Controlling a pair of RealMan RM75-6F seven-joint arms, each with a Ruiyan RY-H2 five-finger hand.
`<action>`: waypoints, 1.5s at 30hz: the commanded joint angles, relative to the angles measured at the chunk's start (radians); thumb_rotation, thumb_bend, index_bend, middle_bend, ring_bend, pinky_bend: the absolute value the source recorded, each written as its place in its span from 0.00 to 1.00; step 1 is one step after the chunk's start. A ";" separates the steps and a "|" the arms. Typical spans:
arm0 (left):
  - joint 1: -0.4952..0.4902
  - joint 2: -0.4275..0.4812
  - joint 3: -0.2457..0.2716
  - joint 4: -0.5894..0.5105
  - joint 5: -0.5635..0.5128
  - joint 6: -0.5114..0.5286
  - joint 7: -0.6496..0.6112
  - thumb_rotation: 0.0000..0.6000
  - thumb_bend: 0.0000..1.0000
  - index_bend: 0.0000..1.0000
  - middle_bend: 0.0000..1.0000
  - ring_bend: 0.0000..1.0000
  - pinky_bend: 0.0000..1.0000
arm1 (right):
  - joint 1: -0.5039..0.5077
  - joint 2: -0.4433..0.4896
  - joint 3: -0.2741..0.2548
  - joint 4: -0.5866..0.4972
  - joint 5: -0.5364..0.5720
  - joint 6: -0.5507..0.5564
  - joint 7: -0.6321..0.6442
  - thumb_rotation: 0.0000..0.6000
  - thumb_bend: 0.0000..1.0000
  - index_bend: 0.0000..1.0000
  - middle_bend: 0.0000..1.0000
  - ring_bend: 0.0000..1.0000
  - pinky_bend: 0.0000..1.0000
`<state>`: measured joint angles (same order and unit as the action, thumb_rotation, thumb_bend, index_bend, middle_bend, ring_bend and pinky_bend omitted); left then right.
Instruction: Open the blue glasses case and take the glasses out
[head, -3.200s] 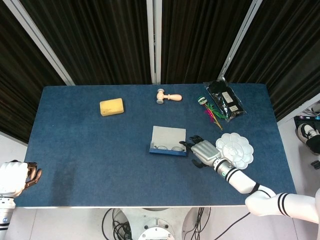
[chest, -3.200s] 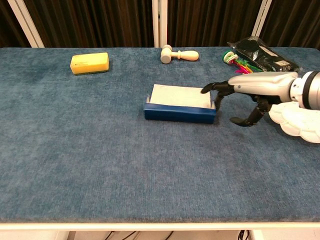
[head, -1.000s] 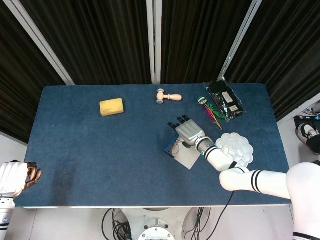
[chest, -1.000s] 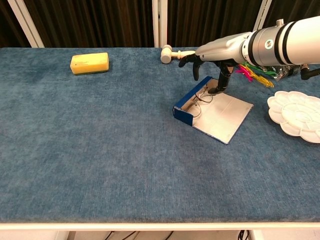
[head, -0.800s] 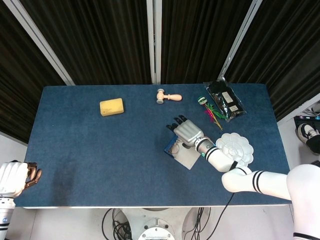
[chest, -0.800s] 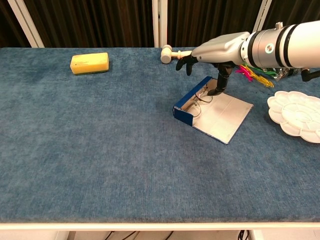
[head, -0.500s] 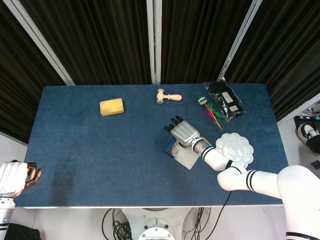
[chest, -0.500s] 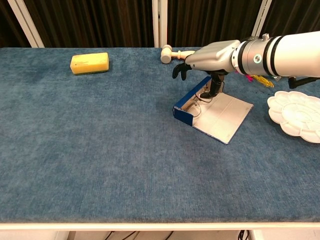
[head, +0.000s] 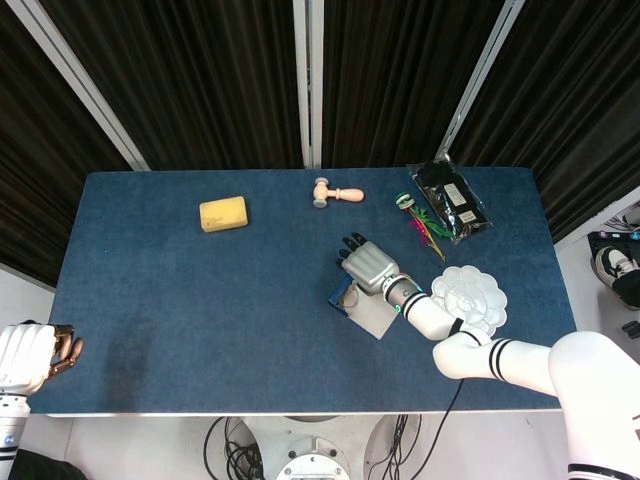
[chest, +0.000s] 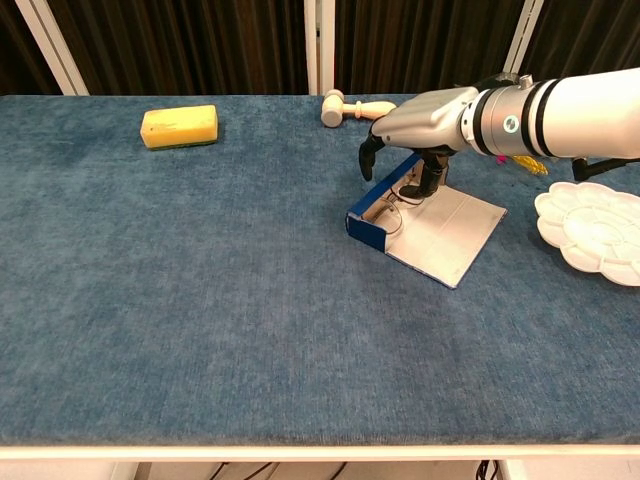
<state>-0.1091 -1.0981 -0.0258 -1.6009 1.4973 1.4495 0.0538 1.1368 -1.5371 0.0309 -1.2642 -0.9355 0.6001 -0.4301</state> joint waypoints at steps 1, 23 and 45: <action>0.000 0.000 0.000 0.000 0.000 0.000 0.000 1.00 0.39 0.85 0.99 0.84 0.66 | 0.000 -0.001 0.001 0.001 0.002 -0.002 -0.001 1.00 0.41 0.33 0.20 0.00 0.00; 0.000 -0.001 0.000 0.003 0.003 0.001 -0.005 1.00 0.39 0.85 0.99 0.84 0.66 | 0.004 -0.026 0.008 0.033 0.023 -0.009 -0.018 1.00 0.47 0.43 0.23 0.00 0.00; 0.000 0.001 0.001 0.002 0.003 0.000 -0.007 1.00 0.39 0.84 0.99 0.84 0.66 | -0.021 -0.097 0.056 0.082 0.038 0.128 -0.051 1.00 0.48 0.61 0.32 0.00 0.00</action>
<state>-0.1092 -1.0974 -0.0247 -1.5988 1.5003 1.4499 0.0466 1.1244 -1.6117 0.0714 -1.1982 -0.9064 0.6918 -0.4663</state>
